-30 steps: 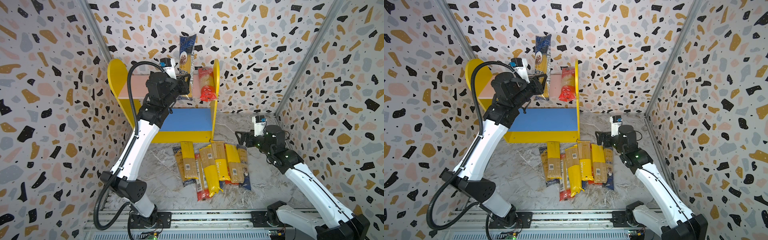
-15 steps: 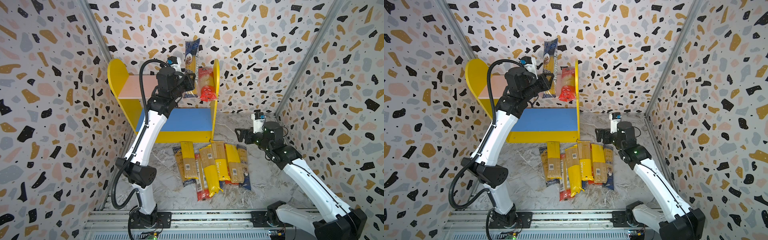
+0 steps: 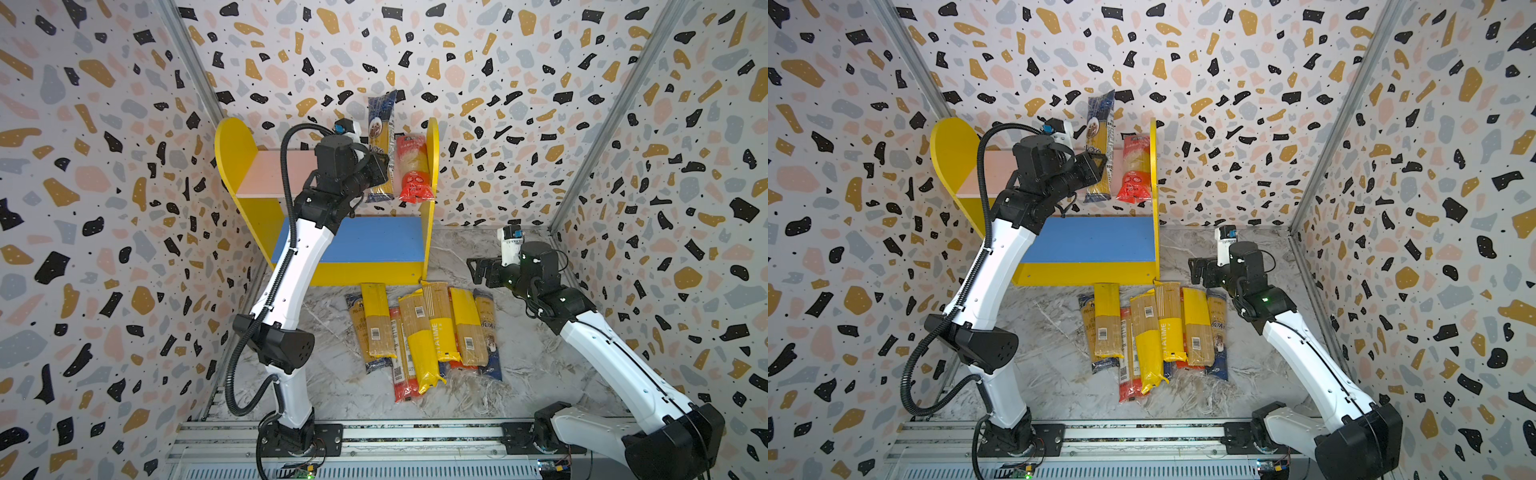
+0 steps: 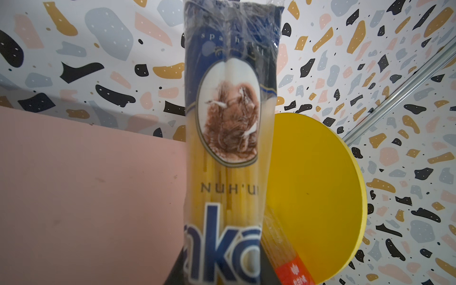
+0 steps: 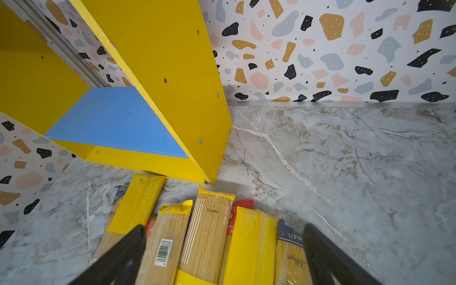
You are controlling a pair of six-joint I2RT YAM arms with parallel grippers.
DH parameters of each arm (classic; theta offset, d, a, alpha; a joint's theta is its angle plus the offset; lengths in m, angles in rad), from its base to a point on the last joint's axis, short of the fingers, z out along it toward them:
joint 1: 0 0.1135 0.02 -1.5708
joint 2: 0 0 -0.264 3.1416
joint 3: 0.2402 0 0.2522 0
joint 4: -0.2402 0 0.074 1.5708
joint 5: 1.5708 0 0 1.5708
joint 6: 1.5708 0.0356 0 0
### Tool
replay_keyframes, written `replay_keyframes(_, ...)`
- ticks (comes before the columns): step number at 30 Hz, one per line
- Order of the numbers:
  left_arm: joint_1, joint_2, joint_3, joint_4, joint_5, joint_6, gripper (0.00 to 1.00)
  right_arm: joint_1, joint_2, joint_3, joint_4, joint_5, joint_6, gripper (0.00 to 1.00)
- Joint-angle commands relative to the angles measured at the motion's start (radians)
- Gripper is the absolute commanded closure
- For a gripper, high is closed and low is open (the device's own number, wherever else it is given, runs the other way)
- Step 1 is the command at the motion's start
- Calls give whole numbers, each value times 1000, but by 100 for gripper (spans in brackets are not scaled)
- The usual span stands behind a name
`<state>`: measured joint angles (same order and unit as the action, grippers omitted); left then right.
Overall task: Place and organize the pasta boxes and bags onto the shelf
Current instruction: 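Lower the ankara bag beside the red-topped bag and open the left gripper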
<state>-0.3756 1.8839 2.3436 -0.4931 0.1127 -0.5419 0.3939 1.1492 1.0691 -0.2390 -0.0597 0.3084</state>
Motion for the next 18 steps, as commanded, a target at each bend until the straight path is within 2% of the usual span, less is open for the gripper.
replay_keyframes(1, 4, -28, 33, 226, 30, -16, 100, 3, -10, 44, 8, 1, -12, 1)
replay_keyframes(5, 6, -11, 44, 230, 45, -25, 95, 3, -16, 42, 11, -1, -10, 1)
replay_keyframes(14, 16, 5, 36, 234, 48, -30, 91, 3, -22, 45, 12, 7, -8, 1)
replay_keyframes(17, 16, 3, 26, 242, 56, -30, 84, 3, -19, 44, 15, 4, -5, 1)
replay_keyframes(18, 16, 3, 24, 242, 56, -29, 78, 3, -17, 42, 15, 4, -6, 1)
